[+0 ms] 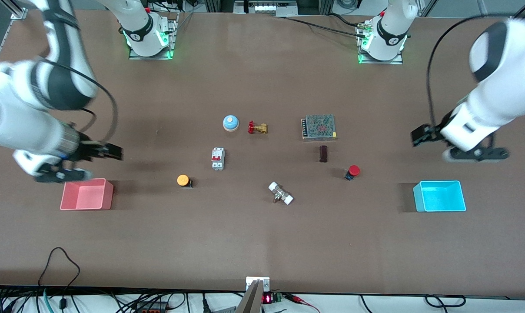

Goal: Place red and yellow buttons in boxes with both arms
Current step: 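Reach the right gripper to the yellow button while the left gripper reaches the red button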

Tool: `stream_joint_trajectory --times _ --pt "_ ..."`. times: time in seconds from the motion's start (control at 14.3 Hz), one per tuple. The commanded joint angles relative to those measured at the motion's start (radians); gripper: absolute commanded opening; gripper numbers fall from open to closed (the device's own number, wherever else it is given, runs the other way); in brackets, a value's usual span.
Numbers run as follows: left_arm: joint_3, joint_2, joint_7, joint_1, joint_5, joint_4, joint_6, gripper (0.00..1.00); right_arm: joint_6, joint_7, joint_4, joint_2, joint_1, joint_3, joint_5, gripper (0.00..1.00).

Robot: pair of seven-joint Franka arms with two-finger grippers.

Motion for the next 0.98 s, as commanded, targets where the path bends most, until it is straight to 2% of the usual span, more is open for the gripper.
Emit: stream_joint_trajectory --times 0.0,0.28,0.49,0.7,0.91 --pt "-0.025 0.050 -0.059 0.002 -0.015 -0.017 0.065 1.00 0.048 0.037 0.018 0.072 0.071 -0.006 0.007 1.00" --pt "-0.025 0.122 -0.121 -0.044 -0.015 -0.035 0.147 1.00 0.112 0.119 0.031 0.162 0.142 -0.009 -0.001 1.00" --pt "-0.023 0.144 -0.174 -0.076 -0.014 -0.119 0.301 1.00 0.178 0.145 0.031 0.207 0.179 -0.008 -0.024 1.00" --pt "-0.023 0.162 -0.206 -0.100 -0.014 -0.211 0.456 1.00 0.187 0.162 0.034 0.232 0.185 -0.008 -0.018 1.00" --pt "-0.022 0.208 -0.246 -0.122 -0.009 -0.250 0.558 1.00 0.218 0.188 0.049 0.267 0.205 -0.008 -0.016 1.00"
